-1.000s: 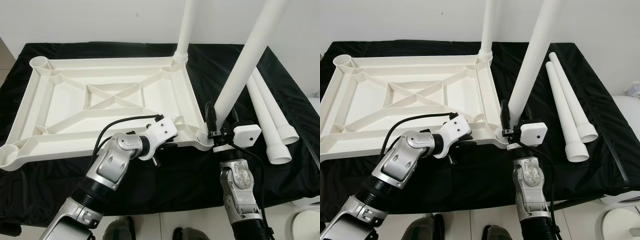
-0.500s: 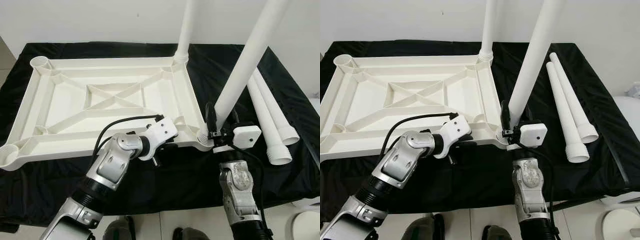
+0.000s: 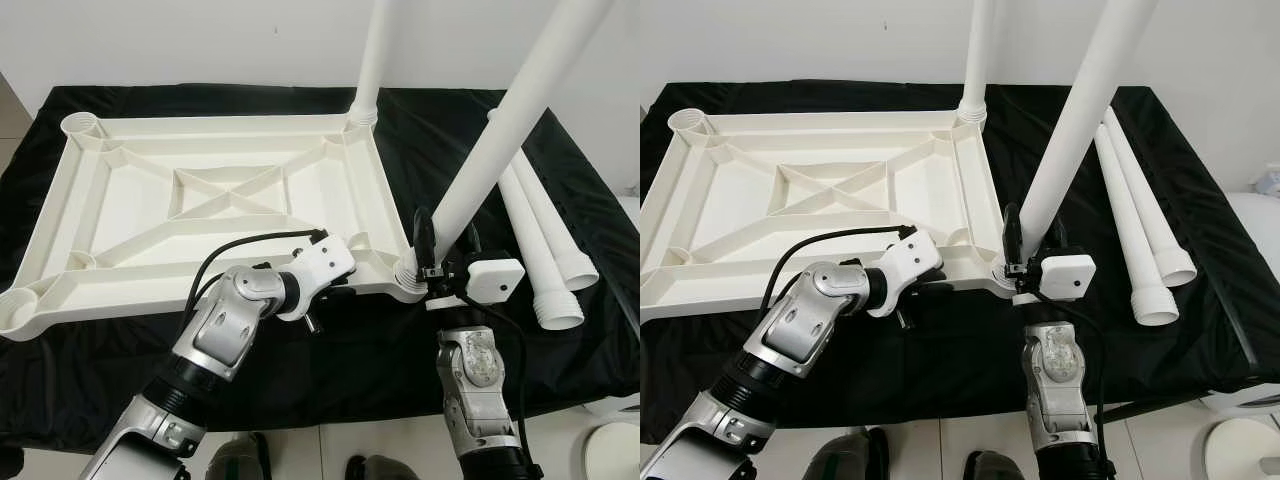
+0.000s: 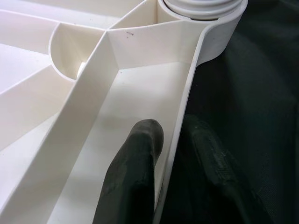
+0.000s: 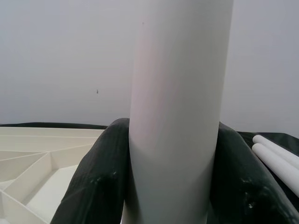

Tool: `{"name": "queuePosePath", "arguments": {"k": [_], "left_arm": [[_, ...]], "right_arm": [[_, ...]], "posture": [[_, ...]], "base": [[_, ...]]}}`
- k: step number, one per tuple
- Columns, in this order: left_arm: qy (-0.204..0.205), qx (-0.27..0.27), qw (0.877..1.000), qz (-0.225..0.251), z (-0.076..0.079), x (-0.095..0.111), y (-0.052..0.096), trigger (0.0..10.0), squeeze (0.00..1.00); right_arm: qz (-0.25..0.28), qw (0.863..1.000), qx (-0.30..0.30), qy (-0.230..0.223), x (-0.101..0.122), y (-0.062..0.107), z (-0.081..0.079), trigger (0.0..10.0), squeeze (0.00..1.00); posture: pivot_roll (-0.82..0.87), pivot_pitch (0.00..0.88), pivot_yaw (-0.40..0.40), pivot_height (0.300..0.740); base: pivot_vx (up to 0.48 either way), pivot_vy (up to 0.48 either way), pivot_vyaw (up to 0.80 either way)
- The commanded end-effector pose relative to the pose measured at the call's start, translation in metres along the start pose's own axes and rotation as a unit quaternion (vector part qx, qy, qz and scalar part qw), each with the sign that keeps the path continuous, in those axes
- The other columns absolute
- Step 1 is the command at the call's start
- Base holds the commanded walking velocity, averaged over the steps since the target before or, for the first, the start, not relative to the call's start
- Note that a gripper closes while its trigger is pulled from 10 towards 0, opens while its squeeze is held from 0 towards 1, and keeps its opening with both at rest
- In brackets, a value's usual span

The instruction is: Building children table

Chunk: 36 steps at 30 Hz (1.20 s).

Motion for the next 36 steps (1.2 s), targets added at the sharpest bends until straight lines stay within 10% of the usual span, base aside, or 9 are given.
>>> {"name": "queuePosePath", "arguments": {"k": [1,36], "left_arm": [[-0.027,0.047,0.997,0.053,-0.013,0.030,0.010,10.0,0.00],[-0.030,0.039,0.997,0.055,-0.009,0.032,0.008,10.0,0.00]], "right_arm": [[-0.183,0.983,-0.011,0.032,-0.076,0.055,0.019,10.0,0.00],[-0.187,0.982,-0.019,0.031,-0.078,0.052,0.030,10.0,0.00]], "posture": [[0.00,0.113,0.019,0.740],[-0.01,0.105,0.024,0.740]], "base": [[0.000,0.000,0.00],[0.000,0.000,0.00]]}}
Point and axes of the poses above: a point about 5 cm out from each wrist's last joint towards the gripper, its own y axis pointing back from the gripper into the wrist, its own x axis along the axis of the wrist's last joint, z = x × y, the point moved 6 cm from there along -y, pointing out of the wrist towards the gripper, and after that the axes turned 10 degrees about y, right-handed, at the moved point
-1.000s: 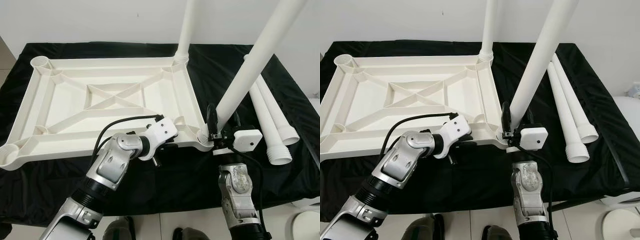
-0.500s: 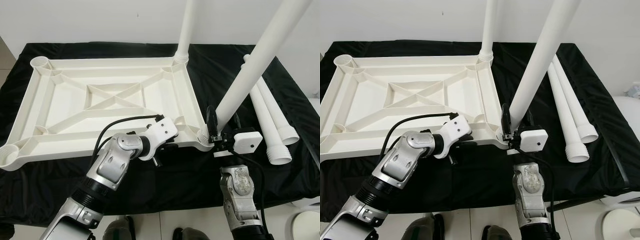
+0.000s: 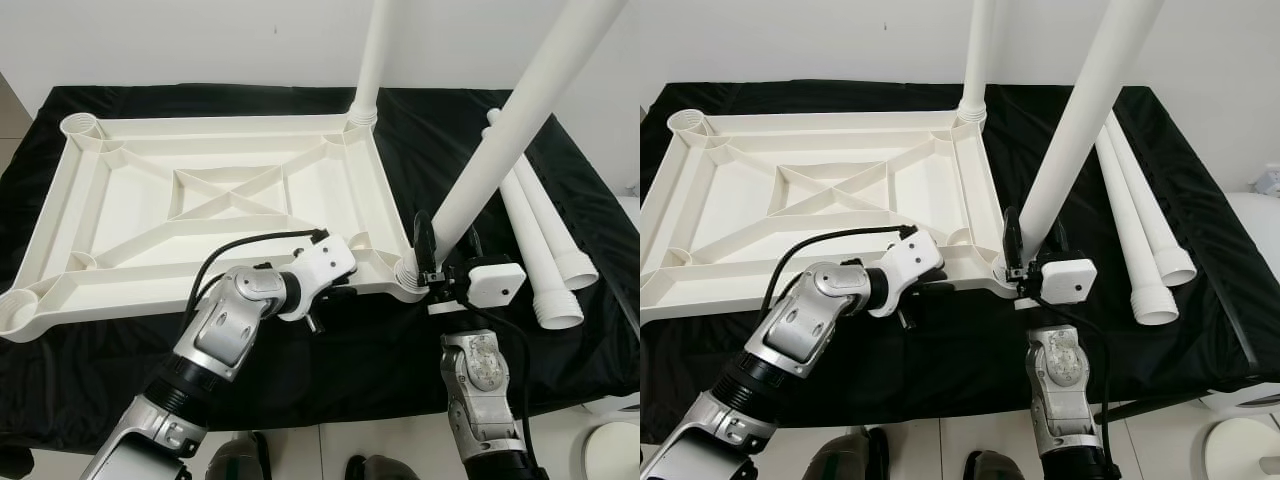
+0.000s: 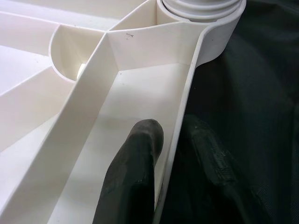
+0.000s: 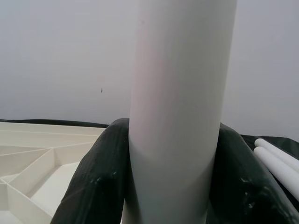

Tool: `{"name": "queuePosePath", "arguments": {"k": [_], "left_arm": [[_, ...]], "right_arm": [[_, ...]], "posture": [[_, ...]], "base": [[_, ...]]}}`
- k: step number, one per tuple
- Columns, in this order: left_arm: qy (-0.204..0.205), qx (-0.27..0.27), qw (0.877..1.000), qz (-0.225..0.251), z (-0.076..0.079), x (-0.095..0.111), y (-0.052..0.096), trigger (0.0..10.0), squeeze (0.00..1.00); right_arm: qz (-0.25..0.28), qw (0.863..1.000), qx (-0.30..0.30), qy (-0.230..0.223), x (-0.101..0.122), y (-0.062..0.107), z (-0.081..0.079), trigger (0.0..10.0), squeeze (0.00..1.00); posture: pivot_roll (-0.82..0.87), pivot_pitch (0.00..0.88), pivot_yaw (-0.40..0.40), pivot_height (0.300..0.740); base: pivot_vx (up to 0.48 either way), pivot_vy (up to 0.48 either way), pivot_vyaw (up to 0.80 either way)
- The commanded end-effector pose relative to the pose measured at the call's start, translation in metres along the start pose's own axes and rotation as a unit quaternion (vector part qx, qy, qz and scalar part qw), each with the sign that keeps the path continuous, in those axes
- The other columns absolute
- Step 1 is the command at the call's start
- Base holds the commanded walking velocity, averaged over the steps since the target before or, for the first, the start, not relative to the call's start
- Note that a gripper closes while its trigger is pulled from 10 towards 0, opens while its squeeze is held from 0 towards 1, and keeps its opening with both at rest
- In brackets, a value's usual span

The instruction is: Building children table

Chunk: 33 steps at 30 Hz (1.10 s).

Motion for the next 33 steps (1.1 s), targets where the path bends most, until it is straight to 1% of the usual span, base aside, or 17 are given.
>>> {"name": "queuePosePath", "arguments": {"k": [1,9,10,11,15,16,25,26,27,33], "left_arm": [[-0.031,0.041,0.997,0.052,-0.0102,0.0303,0.0093,10.0,0.00],[-0.031,0.043,0.997,0.052,-0.0106,0.0300,0.0097,10.0,0.00],[-0.030,0.044,0.997,0.052,-0.0109,0.0299,0.0098,10.0,0.00],[-0.030,0.045,0.997,0.052,-0.0111,0.0297,0.0100,10.0,0.00],[-0.030,0.045,0.997,0.052,-0.0116,0.0296,0.0102,10.0,0.00],[-0.030,0.045,0.997,0.052,-0.0116,0.0296,0.0103,10.0,0.00],[-0.030,0.044,0.997,0.053,-0.0115,0.0305,0.0096,10.0,0.00],[-0.030,0.045,0.997,0.053,-0.0117,0.0307,0.0096,10.0,0.00],[-0.030,0.045,0.997,0.053,-0.0119,0.0309,0.0097,10.0,0.00],[-0.029,0.046,0.997,0.054,-0.0127,0.0312,0.0099,10.0,0.00]], "right_arm": [[-0.192,0.981,-0.031,0.020,-0.0785,0.0501,0.0266,10.0,0.00],[-0.192,0.981,-0.028,0.019,-0.0789,0.0501,0.0257,10.0,0.00],[-0.191,0.981,-0.026,0.018,-0.0788,0.0500,0.0253,10.0,0.53],[-0.189,0.982,-0.024,0.015,-0.0783,0.0496,0.0242,10.0,1.00],[-0.187,0.982,-0.023,0.016,-0.0775,0.0492,0.0238,10.0,1.00],[-0.187,0.982,-0.022,0.018,-0.0774,0.0490,0.0236,10.0,0.00],[-0.183,0.983,-0.017,0.020,-0.0763,0.0473,0.0227,10.0,0.00],[-0.176,0.984,-0.012,0.015,-0.0740,0.0461,0.0211,0.8,0.00],[-0.171,0.985,-0.010,0.013,-0.0724,0.0450,0.0207,0.0,0.00],[-0.164,0.986,-0.010,0.008,-0.0699,0.0418,0.0208,0.0,0.00]], "posture": [[-0.01,0.106,0.024,0.740],[0.00,0.107,0.021,0.740],[0.00,0.107,0.021,0.740],[0.00,0.106,0.020,0.740],[0.00,0.106,0.021,0.740],[0.00,0.106,0.021,0.740],[0.00,0.105,0.019,0.740],[0.00,0.104,0.018,0.740],[0.00,0.104,0.018,0.740],[0.00,0.103,0.017,0.740]], "base": [[0.000,0.000,0.00],[0.000,0.000,0.00],[0.000,0.000,0.00],[0.000,0.000,0.00],[0.000,0.000,0.00],[0.000,0.000,0.00],[0.000,0.000,0.00],[0.000,0.000,0.00],[0.000,0.000,0.00],[0.000,0.000,0.00]]}}
Point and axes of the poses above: a point about 5 cm out from each wrist's last joint towards the gripper, its own y axis pointing back from the gripper into the wrist, its own x axis along the axis of the wrist's last joint, z = x × y, the point moved 6 cm from there along -y, pointing out of the wrist towards the gripper, and after that the axes turned 10 degrees about y, right-handed, at the moved point
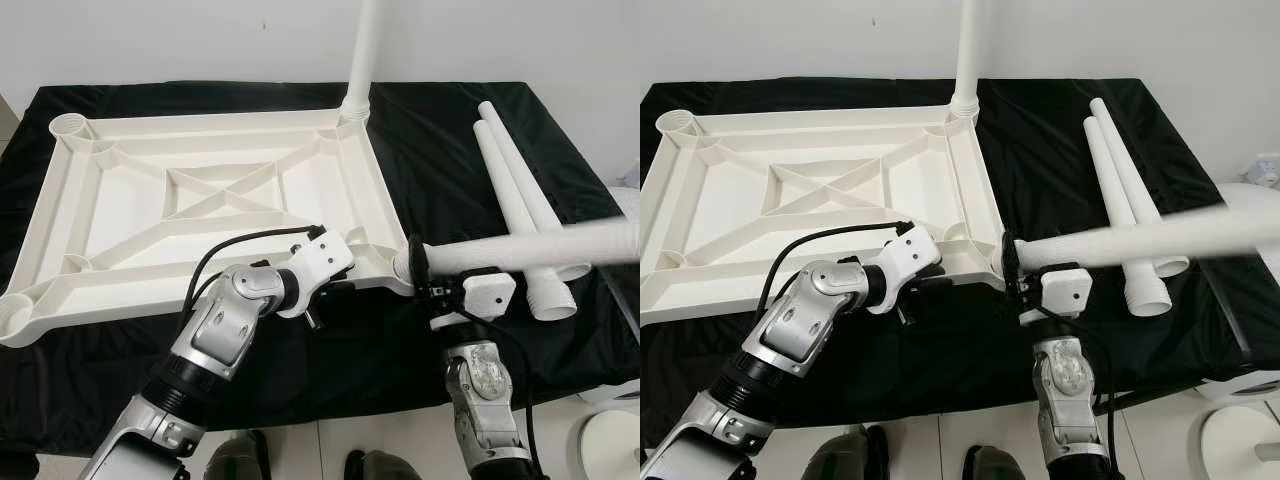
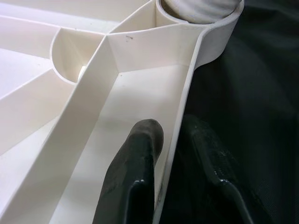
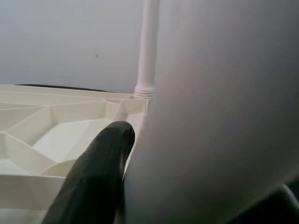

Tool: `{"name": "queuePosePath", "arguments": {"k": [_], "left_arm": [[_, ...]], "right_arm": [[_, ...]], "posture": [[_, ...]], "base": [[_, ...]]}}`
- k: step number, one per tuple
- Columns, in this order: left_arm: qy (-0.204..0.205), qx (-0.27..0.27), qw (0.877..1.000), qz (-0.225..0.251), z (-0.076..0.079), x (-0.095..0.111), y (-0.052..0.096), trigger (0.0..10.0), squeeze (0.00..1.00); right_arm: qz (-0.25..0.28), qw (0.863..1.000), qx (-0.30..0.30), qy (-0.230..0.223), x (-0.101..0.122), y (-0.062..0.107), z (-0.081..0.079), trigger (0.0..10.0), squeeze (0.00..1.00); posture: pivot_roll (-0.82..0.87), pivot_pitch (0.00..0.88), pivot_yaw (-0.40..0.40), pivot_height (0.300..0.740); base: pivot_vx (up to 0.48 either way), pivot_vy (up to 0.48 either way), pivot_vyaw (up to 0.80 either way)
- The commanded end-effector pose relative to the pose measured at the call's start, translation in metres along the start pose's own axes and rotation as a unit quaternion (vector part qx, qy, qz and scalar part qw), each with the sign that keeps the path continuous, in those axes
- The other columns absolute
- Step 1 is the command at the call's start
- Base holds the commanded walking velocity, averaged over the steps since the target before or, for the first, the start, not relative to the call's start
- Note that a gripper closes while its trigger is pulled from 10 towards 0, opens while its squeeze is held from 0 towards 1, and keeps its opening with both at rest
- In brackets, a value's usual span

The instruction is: Building children table

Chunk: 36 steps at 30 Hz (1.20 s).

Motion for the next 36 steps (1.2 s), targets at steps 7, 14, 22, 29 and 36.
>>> {"name": "queuePosePath", "arguments": {"k": [7,14,22,29,36], "left_arm": [[-0.031,0.047,0.997,0.047,-0.013,0.029,0.008,10.0,0.00],[-0.013,0.031,0.998,0.055,-0.010,0.031,0.009,10.0,1.00],[-0.036,0.025,0.998,0.055,-0.008,0.032,0.011,10.0,0.84],[-0.049,0.010,0.996,0.075,-0.002,0.041,0.015,10.0,0.00],[-0.050,0.017,0.996,0.079,-0.004,0.041,0.017,10.0,0.00]], "right_arm": [[-0.096,0.995,-0.033,0.000,-0.041,0.020,0.021,0.0,0.00],[-0.097,0.994,-0.042,-0.007,-0.040,0.014,0.024,10.0,0.00],[-0.089,0.995,-0.048,-0.018,-0.035,0.006,0.026,10.0,0.00],[-0.085,0.994,-0.041,-0.045,-0.030,-0.003,0.021,10.0,0.00],[-0.068,0.996,-0.041,-0.044,-0.019,-0.009,0.022,10.0,0.00]], "posture": [[0.00,0.101,0.018,0.740],[0.00,0.096,0.019,0.740],[0.00,0.088,0.018,0.740],[0.00,0.080,0.013,0.740],[0.00,0.081,0.011,0.740]], "base": [[0.000,0.000,0.00],[0.000,0.000,0.00],[0.000,0.000,0.00],[0.000,0.000,0.00],[0.000,0.000,0.00]]}}
Point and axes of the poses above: a point about 5 cm out from each wrist's last joint towards the gripper, its own y axis pointing back from the gripper into the wrist, its own x axis along the axis of the wrist's last joint, z = x × y, the point moved 6 cm from there along -y, pointing out of the wrist towards the gripper, and after that the axes turned 10 degrees about y, right-handed, at the moved point
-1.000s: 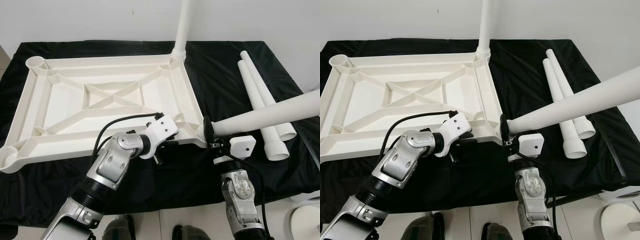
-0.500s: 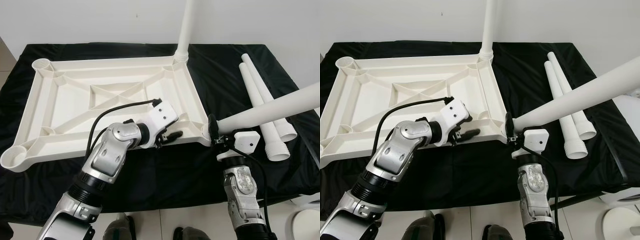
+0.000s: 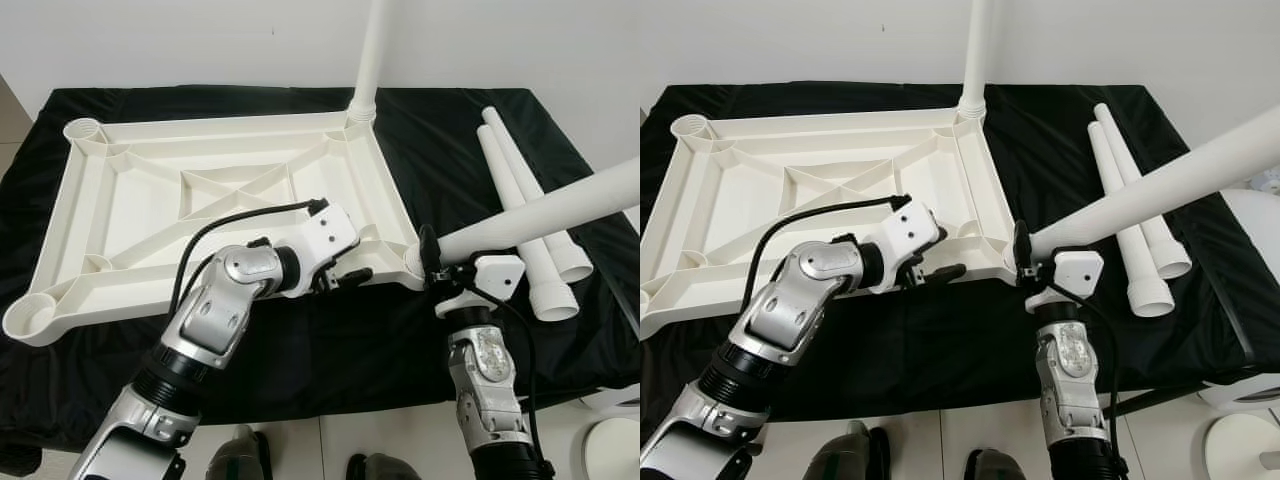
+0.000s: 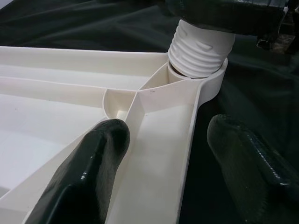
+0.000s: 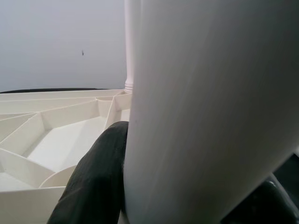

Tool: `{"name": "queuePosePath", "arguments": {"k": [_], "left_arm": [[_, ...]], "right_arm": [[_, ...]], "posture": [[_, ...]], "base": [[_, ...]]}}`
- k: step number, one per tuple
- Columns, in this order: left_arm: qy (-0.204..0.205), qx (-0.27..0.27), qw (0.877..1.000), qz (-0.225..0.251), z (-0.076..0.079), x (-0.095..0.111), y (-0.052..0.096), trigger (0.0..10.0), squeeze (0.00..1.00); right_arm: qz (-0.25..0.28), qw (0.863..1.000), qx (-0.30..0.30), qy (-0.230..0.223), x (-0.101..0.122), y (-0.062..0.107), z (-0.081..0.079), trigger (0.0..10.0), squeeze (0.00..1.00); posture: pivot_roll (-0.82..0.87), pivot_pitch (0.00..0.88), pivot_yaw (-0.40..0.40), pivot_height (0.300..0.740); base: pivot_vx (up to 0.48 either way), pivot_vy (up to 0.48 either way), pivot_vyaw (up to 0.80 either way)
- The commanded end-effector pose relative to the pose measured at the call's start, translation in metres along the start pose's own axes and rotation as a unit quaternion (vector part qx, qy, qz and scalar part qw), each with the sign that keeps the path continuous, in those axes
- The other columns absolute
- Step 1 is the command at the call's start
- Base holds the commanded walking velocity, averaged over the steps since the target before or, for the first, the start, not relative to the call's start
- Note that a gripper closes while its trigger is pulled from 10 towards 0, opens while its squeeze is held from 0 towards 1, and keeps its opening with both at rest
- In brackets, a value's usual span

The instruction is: Building children table

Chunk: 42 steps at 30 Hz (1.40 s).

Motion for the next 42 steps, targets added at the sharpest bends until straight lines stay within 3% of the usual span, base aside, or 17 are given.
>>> {"name": "queuePosePath", "arguments": {"k": [1,13,24,29,33,42], "left_arm": [[-0.006,-0.002,1.000,0.007,0.002,0.002,0.001,10.0,0.00],[-0.009,0.005,1.000,0.008,0.001,0.002,0.001,10.0,0.00],[-0.014,0.022,0.999,0.024,-0.008,0.009,0.005,10.0,0.00],[-0.009,0.054,0.995,0.086,-0.026,0.037,0.013,10.0,0.00],[0.008,0.071,0.984,0.160,-0.044,0.073,0.028,10.0,0.00],[0.004,0.069,0.978,0.198,-0.049,0.095,0.032,10.0,0.00]], "right_arm": [[-0.033,0.999,-0.015,-0.005,-0.011,0.004,0.009,10.0,0.00],[0.024,0.999,-0.021,-0.022,0.030,-0.016,0.011,10.0,0.00],[0.025,1.000,-0.013,-0.014,0.035,-0.021,0.013,10.0,0.00],[0.004,1.000,-0.006,0.008,0.028,-0.024,0.019,10.0,0.00],[-0.031,0.998,0.021,0.042,0.017,-0.034,0.022,10.0,0.00],[-0.039,0.994,0.078,0.069,0.021,-0.045,0.020,10.0,0.00]], "posture": [[0.00,0.085,0.011,0.740],[0.00,0.093,0.007,0.740],[0.00,0.096,-0.005,0.740],[0.01,0.095,-0.017,0.740],[0.02,0.091,-0.035,0.740],[0.02,0.078,-0.048,0.740]], "base": [[0.000,0.000,0.00],[0.000,0.000,0.00],[0.000,0.000,0.00],[0.000,0.000,0.00],[0.000,0.000,0.00],[0.000,0.000,0.00]]}}
Point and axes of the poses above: a point about 5 cm out from each wrist's last joint towards the gripper, its own y axis pointing back from the gripper into the wrist, its own x axis along the axis of the wrist's last joint, z = x × y, the point moved 6 cm from there along -y, pointing out of the wrist towards the gripper, and after that the axes turned 10 degrees about y, right-handed, at the moved point
